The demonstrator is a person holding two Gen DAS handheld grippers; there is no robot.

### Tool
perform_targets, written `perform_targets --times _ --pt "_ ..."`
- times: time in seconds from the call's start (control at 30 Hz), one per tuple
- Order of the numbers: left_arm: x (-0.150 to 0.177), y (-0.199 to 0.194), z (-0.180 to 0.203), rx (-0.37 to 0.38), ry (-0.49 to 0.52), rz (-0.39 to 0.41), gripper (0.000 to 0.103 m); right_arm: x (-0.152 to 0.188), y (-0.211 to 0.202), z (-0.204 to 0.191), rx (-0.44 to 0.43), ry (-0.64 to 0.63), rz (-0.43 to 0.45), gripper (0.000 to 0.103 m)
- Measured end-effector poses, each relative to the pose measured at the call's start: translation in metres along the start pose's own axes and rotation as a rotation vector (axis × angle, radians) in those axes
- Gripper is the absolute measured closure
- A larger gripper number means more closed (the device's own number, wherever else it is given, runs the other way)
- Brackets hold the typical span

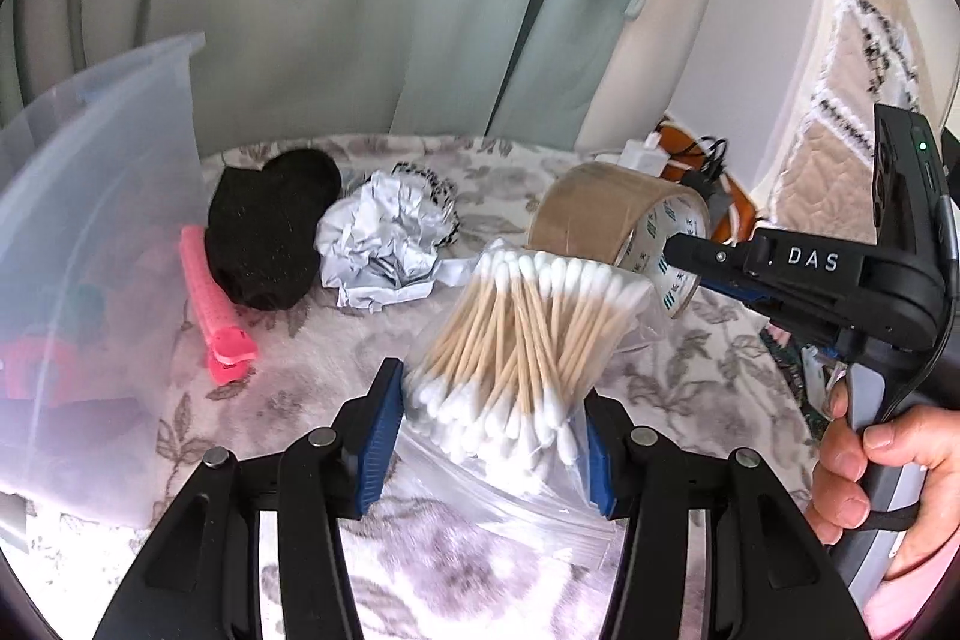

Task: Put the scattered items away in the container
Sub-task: 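Carry the swab bag with the left tool while the right tool carries the tape roll over the box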

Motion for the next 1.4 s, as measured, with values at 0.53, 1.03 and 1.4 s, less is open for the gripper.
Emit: perform_targets --times 0.53,1.03,1.4 --pt "-0.017 -0.089 0.010 0.033 -0.013 0.162 0.050 -0.022 -0.089 -0.048 -0.013 -0.092 0.153 0.086" --pt "-0.030 -0.169 -0.005 0.051 -0.061 0.327 0.050 -0.031 -0.158 -0.120 -0.066 -0.207 0.280 0.086" --pt "-0.037 -0.215 -0.042 0.028 -0.139 0.427 0.050 -0.026 -0.177 -0.182 -0.118 -0.330 0.310 0.086"
Point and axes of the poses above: each gripper's, at about its wrist camera, not at the fingertips, and y roughly the way its jaws point, z to its right, x to its underside, the point moved 7 cm from there along y, roughly the way its jaws point, and after that the axes turned 11 degrees about -y, right-handed, at the moved point
